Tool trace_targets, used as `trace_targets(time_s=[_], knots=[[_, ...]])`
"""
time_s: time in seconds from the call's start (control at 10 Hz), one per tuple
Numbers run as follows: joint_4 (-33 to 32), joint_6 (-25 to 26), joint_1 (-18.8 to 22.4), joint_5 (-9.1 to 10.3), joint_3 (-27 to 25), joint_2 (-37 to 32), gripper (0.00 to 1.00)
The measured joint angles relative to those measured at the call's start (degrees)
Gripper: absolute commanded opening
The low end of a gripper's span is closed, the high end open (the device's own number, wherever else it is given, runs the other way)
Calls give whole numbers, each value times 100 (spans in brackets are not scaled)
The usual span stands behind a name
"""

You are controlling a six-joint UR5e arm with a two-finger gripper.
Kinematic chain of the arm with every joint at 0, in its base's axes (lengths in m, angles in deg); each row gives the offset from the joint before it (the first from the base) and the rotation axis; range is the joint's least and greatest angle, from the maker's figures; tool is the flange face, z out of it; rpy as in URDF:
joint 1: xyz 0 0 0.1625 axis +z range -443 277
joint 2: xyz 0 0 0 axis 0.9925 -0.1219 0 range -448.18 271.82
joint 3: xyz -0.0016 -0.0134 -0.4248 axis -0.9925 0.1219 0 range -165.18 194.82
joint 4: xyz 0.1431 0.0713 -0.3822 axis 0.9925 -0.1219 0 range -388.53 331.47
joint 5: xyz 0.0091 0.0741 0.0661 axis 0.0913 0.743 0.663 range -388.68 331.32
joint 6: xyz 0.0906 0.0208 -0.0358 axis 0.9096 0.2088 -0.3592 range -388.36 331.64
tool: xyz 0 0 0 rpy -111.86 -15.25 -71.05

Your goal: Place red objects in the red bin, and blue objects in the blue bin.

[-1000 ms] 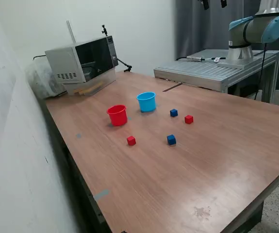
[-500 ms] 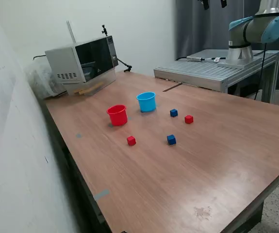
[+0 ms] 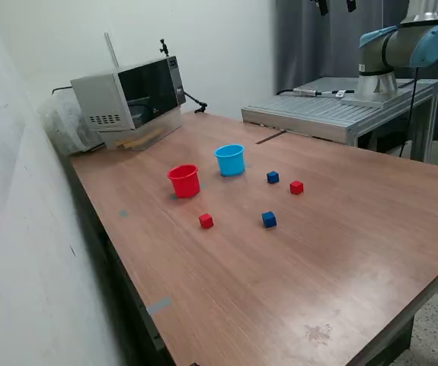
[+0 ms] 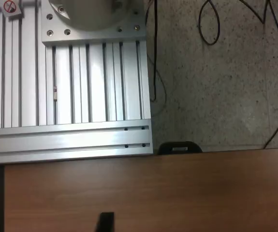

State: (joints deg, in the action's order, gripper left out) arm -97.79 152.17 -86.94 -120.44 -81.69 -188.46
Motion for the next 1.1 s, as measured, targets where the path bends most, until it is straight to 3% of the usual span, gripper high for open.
trace_targets(time_s=[1.1], knots=[[-265, 23, -18, 49, 184, 78, 100]])
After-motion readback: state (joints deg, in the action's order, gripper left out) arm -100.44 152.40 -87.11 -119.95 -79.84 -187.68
